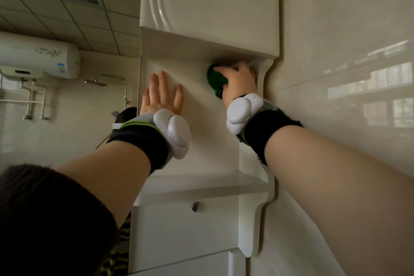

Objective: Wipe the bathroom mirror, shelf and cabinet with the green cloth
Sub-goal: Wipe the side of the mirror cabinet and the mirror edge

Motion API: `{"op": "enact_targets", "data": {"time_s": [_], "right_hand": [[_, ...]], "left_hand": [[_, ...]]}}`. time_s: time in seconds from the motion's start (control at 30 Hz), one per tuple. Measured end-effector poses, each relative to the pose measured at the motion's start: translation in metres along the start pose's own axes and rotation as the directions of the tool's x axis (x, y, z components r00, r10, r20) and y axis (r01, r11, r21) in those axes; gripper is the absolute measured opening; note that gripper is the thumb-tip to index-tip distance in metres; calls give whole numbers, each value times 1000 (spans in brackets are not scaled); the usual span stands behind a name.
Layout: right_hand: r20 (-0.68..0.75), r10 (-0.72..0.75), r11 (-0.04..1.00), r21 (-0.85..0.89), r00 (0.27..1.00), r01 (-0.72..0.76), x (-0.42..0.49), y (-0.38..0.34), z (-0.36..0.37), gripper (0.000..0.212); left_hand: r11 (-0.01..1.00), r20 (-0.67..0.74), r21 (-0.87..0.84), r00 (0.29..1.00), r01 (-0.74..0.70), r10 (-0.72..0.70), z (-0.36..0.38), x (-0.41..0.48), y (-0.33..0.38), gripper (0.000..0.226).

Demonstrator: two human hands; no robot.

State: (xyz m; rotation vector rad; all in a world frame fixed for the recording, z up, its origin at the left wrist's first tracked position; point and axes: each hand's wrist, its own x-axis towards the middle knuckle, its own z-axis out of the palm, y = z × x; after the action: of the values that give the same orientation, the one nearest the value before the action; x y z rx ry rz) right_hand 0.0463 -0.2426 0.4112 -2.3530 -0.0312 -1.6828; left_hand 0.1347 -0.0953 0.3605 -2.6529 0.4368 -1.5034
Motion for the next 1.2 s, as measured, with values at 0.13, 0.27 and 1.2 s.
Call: {"op": "enact_targets", "data": {"time_s": [0.13,0.27,1.2], "right_hand": [[-19,2,1000,-12,1000,-3,1,5,14,55],[14,-48,999,-19,999,49,1,14,17,54],[75,6,994,-112,997,3,-67,22,26,55]], "left_hand": [[1000,63,-21,998,-12,13,-5,-2,-1,108],[1000,60,-27,998,-16,17,-7,-5,0,108],[998,-102,-43,994,-42,38,7,-2,-3,111]]}}
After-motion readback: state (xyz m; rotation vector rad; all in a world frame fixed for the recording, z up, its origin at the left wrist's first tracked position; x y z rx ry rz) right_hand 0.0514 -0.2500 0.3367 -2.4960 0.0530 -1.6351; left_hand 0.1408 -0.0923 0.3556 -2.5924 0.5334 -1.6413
